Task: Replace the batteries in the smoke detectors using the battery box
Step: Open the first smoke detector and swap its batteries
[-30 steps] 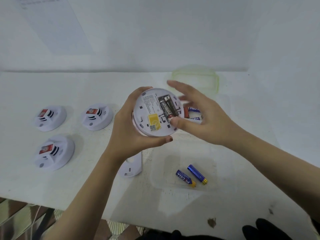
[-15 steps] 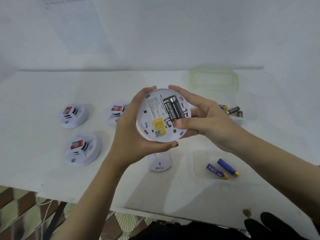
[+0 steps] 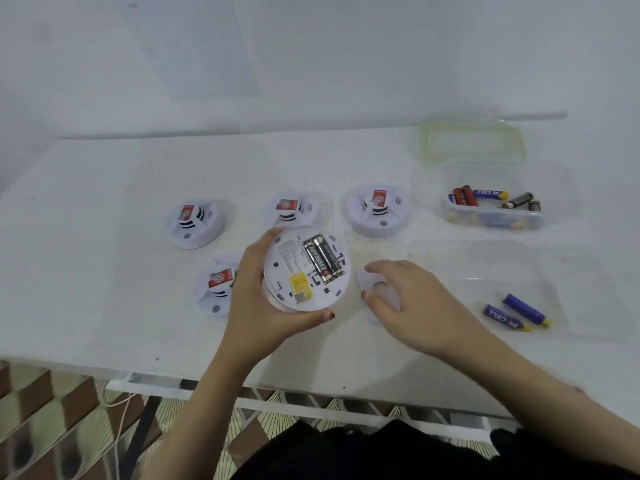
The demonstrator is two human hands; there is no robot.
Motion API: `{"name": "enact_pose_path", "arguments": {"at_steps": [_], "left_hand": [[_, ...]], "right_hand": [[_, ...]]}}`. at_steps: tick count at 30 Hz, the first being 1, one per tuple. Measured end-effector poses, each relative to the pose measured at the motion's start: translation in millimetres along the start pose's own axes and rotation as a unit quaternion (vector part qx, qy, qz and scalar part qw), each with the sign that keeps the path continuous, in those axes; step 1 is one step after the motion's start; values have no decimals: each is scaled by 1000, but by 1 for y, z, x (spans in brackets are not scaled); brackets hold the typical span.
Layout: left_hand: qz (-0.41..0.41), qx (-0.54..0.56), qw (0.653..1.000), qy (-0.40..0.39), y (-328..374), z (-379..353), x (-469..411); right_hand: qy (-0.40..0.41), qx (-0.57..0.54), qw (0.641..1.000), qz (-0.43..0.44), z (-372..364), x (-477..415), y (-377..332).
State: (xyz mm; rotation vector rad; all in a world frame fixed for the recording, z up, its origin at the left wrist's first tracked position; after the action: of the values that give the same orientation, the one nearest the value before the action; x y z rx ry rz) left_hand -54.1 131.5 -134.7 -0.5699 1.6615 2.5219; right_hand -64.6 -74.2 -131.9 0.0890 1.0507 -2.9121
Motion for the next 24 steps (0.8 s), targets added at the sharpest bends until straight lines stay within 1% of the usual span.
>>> {"name": "enact_pose_path", "arguments": {"at_steps": [2, 4, 7, 9, 13, 16, 19, 22, 24], "left_hand": [[-1, -1, 1000, -23, -6, 1, 4], [-7, -3, 999, -41, -12, 0, 6], [-4, -1, 997, -73, -23, 0, 9], [-8, -6, 996, -90, -26, 1, 11], [8, 4, 992, -123, -33, 6, 16], [16, 12, 989, -146, -38, 8, 16], [9, 22, 987, -160, -39, 9, 17], [17, 46, 985, -165, -43, 8, 17], [20, 55, 984, -170, -45, 7, 16]], "right_hand": [[10, 99, 995, 10, -12, 7, -3], [21, 158, 987, -6, -19, 10, -5], [54, 206, 977, -27, -22, 11, -6], [63, 207, 976, -37, -23, 10, -5], [78, 134, 986, -55, -25, 11, 0], [89, 65, 988, -110, -23, 11, 5], [103, 8, 982, -158, -21, 11, 9], [160, -90, 970, -160, -19, 16, 2], [171, -179, 958, -147, -20, 20, -6]]}}
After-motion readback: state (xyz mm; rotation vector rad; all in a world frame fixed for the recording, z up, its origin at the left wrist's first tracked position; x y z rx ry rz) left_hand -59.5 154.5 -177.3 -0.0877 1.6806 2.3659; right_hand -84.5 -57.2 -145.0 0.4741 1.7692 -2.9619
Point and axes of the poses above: each hand's wrist, its own x-axis away from the middle knuckle, its own z-axis out of the back of the hand, y = z × x, the point moved 3 cm from there along -x, towards the middle knuckle, and after that the axes turned 15 degrees about y, right-handed, at the moved point
